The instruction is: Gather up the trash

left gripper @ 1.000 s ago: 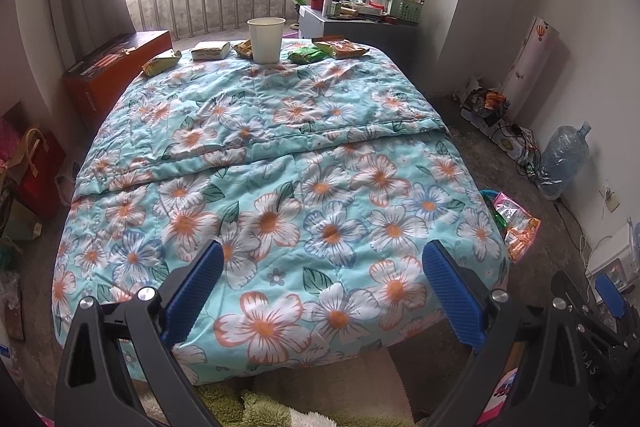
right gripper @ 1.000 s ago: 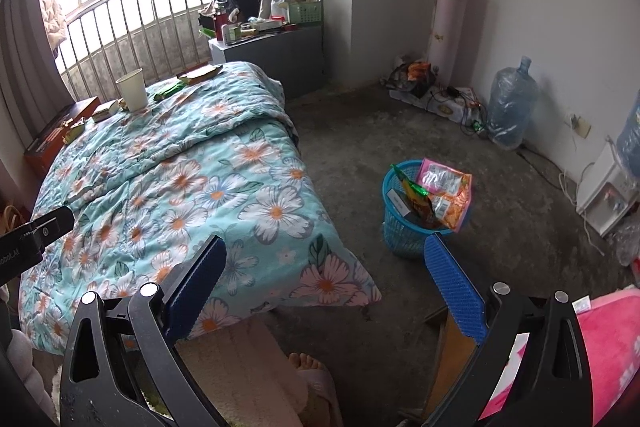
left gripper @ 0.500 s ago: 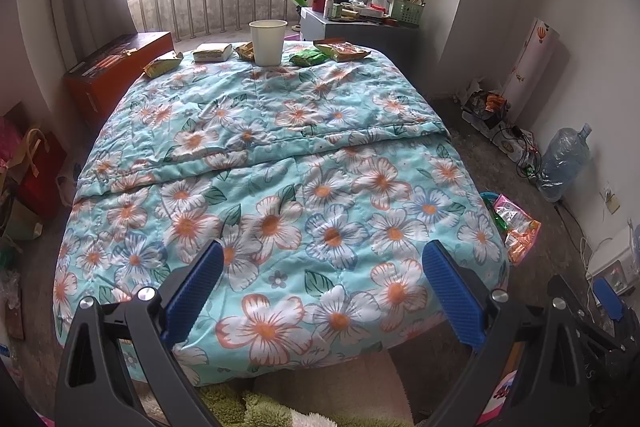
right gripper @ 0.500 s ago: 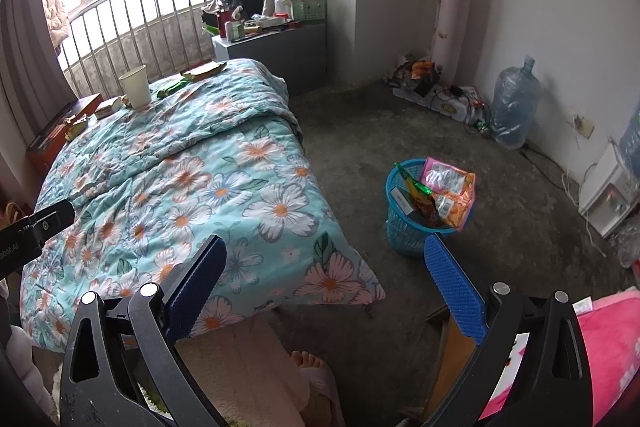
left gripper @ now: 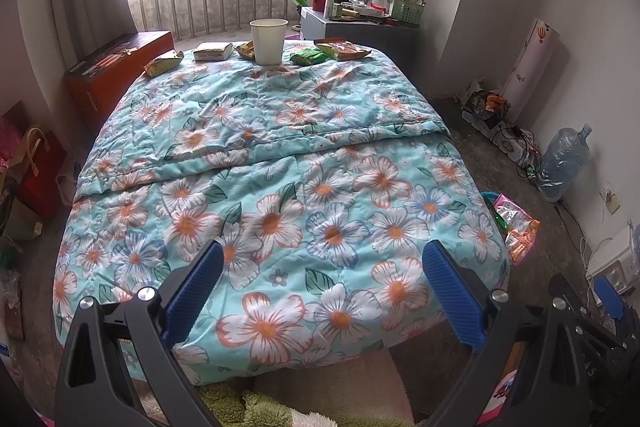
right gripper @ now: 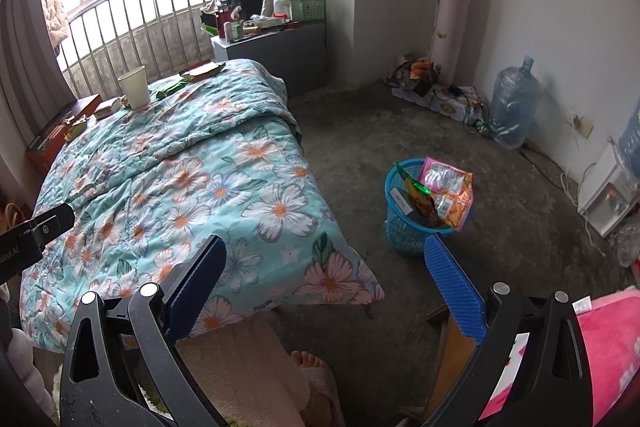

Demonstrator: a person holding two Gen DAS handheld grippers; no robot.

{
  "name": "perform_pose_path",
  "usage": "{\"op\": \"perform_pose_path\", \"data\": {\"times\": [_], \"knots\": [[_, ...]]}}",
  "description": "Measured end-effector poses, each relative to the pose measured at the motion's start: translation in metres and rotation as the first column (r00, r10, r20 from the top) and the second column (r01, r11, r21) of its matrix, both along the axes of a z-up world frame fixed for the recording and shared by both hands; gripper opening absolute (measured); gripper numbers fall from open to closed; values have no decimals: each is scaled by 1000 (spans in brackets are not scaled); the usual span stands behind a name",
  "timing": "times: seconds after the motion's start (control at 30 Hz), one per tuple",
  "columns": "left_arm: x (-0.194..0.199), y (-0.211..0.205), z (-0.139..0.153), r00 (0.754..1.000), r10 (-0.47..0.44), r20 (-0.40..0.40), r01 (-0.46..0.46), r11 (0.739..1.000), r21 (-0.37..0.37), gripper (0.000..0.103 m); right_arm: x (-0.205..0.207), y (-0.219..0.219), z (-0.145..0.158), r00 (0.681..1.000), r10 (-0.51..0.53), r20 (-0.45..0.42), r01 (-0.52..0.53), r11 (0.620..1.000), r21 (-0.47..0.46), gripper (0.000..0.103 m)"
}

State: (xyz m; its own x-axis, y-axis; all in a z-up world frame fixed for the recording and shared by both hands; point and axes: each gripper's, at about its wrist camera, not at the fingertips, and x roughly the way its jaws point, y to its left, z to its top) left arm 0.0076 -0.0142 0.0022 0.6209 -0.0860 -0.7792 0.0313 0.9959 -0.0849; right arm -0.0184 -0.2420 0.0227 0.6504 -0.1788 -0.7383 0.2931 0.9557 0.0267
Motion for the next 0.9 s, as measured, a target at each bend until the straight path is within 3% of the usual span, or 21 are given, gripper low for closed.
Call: {"op": "perform_pose_path", "data": {"times": [0.9], "knots": [[-6,4,0,1000,5,16,-5,1000,0,97,0,2,0,1000,4,-5,-4,1000,-2,95]]}}
